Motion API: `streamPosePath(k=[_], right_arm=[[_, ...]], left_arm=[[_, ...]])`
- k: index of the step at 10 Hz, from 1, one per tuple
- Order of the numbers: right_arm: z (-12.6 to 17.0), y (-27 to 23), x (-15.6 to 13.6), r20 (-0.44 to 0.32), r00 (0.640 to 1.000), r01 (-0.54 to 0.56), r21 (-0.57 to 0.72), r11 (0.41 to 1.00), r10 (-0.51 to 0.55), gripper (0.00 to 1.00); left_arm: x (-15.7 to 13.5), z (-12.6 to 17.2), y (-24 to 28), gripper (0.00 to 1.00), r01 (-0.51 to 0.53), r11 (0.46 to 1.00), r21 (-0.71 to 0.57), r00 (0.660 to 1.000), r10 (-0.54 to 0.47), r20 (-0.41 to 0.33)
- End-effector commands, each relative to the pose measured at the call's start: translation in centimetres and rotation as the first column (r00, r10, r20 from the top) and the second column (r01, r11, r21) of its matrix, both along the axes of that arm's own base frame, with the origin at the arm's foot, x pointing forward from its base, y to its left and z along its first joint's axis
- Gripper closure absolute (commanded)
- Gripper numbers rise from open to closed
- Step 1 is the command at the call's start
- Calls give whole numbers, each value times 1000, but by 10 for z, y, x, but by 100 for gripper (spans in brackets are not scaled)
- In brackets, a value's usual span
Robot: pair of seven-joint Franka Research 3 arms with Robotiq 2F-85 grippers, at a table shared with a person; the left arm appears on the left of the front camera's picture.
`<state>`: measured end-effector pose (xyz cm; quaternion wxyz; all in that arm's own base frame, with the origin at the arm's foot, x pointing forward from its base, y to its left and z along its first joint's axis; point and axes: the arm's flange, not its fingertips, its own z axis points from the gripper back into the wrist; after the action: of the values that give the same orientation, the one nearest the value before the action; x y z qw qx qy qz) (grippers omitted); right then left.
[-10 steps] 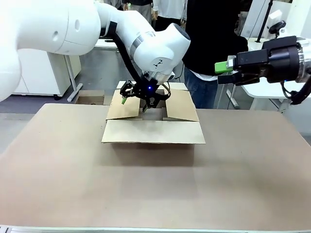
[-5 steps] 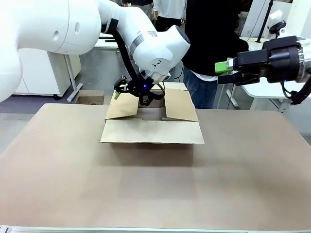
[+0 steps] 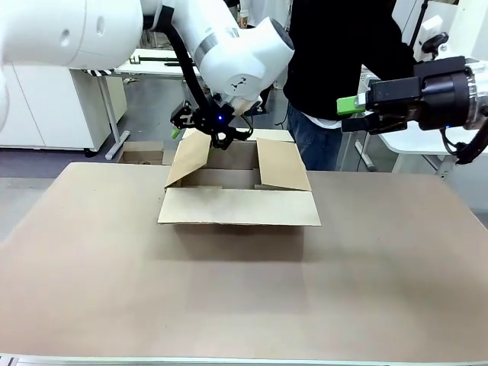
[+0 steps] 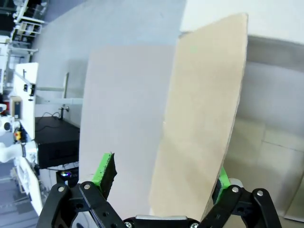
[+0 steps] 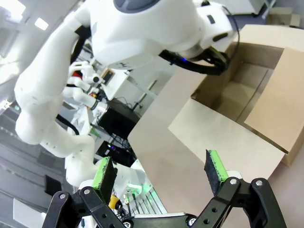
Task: Pack the gift set into the box.
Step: Place both hands on the side flaps of the Package Box and spread them outward.
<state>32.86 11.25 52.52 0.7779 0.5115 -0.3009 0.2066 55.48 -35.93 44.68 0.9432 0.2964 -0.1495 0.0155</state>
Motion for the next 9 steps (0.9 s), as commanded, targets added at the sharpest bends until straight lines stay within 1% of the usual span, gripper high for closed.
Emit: streamPosePath(k=[1, 2, 3, 6, 8, 9], right_arm=[[0, 3, 3, 31, 1000, -5, 26, 1000, 4, 0], [0, 3, 3, 31, 1000, -5, 26, 1000, 4, 0], [0, 3, 3, 31, 1000, -5, 26, 1000, 4, 0], [0, 3, 3, 31, 1000, -5, 26, 1000, 4, 0], [0, 3, 3, 31, 1000, -5, 26, 1000, 4, 0], [0, 3, 3, 31, 1000, -5, 26, 1000, 4, 0]], left_arm=[[-1, 1, 25, 0, -22, 1000, 15, 999, 21, 40], [2, 3, 35, 0, -19, 1000, -5, 999, 20, 28], [6, 7, 51, 0, -39, 999, -21, 999, 39, 23], [13, 32, 101, 0, -61, 994, -89, 998, 62, 14], [13, 31, 130, 0, -52, 984, -169, 999, 51, -7], [13, 25, 148, 0, -43, 971, -235, 999, 37, -31]])
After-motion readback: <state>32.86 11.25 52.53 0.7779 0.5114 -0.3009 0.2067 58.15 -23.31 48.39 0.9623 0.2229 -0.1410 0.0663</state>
